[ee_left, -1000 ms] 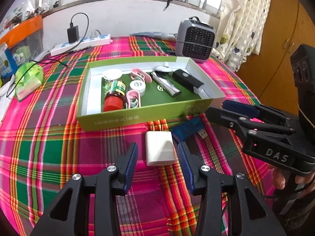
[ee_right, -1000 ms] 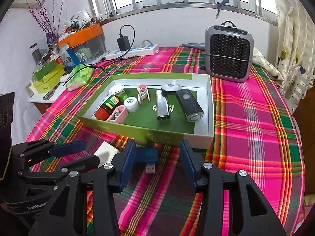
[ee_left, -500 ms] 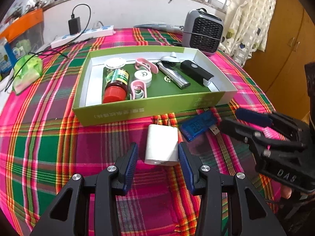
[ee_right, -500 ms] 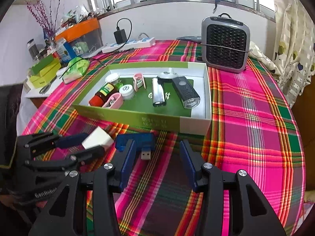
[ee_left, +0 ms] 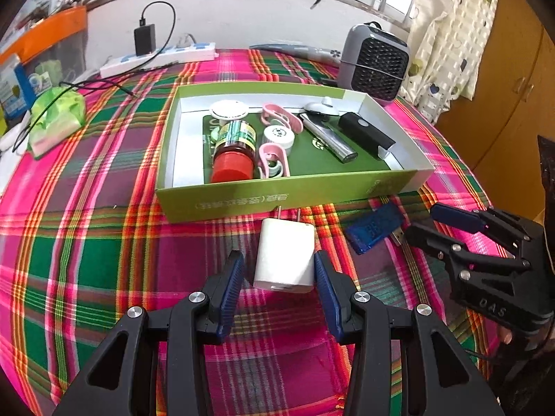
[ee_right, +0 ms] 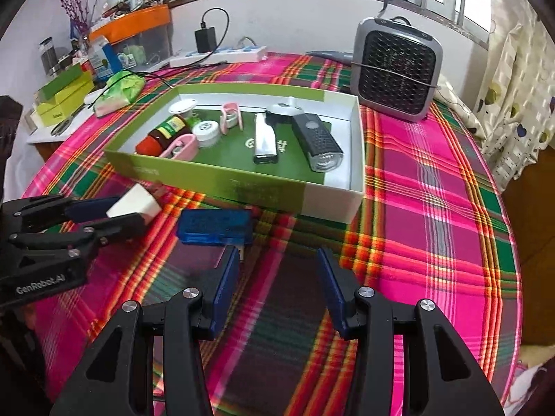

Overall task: Organize rigid objects
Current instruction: 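Grasp the blue USB stick with the right tool while the left tool grasps the white charger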

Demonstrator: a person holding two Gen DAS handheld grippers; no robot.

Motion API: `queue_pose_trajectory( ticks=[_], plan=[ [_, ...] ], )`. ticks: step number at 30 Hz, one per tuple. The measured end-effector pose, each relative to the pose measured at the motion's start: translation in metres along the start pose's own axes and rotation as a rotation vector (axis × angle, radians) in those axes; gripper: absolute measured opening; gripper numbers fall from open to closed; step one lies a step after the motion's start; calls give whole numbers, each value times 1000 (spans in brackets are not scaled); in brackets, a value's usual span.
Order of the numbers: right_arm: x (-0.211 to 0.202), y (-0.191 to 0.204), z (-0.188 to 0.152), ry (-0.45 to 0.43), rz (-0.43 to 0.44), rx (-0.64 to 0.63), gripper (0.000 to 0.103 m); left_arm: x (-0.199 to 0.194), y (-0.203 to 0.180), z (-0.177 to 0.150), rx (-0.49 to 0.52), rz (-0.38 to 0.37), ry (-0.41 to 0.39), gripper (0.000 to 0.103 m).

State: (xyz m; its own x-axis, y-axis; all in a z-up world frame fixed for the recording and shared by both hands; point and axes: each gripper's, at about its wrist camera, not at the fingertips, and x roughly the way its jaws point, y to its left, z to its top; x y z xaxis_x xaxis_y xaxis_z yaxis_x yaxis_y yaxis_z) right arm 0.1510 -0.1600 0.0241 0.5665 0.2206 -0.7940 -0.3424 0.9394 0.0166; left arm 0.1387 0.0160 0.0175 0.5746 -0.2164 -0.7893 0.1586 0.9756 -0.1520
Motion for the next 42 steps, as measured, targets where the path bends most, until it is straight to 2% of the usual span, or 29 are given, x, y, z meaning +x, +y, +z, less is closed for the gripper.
queue_pose_trajectory(
  ticks=[4,8,13,17,21,28,37,42],
  plan=[
    [2,-6,2,4,-37,17,48,0,2,0,2,-2,-1,41],
    [-3,-1,2,-21,32,18,48,0,2,0,8,-1,-1,41],
    [0,16,1,-9,30,-55,48,0,2,0,6,-5,-2,41],
    [6,16,-1,12,-19,-67,48,0,3,0,6,-7,-3,41],
    [6,2,0,18,-57,-12,48,0,4,0,6,-7,-3,41],
    [7,-3,4,13,-93,9,48,0,4,0,4,-8,-3,41],
    [-8,1,1,-31,-47,66,48,0,2,-1,5,-8,-4,41],
    [-11,9,3,-47,56,126,48,0,4,0,4,-9,-3,41]
  ],
)
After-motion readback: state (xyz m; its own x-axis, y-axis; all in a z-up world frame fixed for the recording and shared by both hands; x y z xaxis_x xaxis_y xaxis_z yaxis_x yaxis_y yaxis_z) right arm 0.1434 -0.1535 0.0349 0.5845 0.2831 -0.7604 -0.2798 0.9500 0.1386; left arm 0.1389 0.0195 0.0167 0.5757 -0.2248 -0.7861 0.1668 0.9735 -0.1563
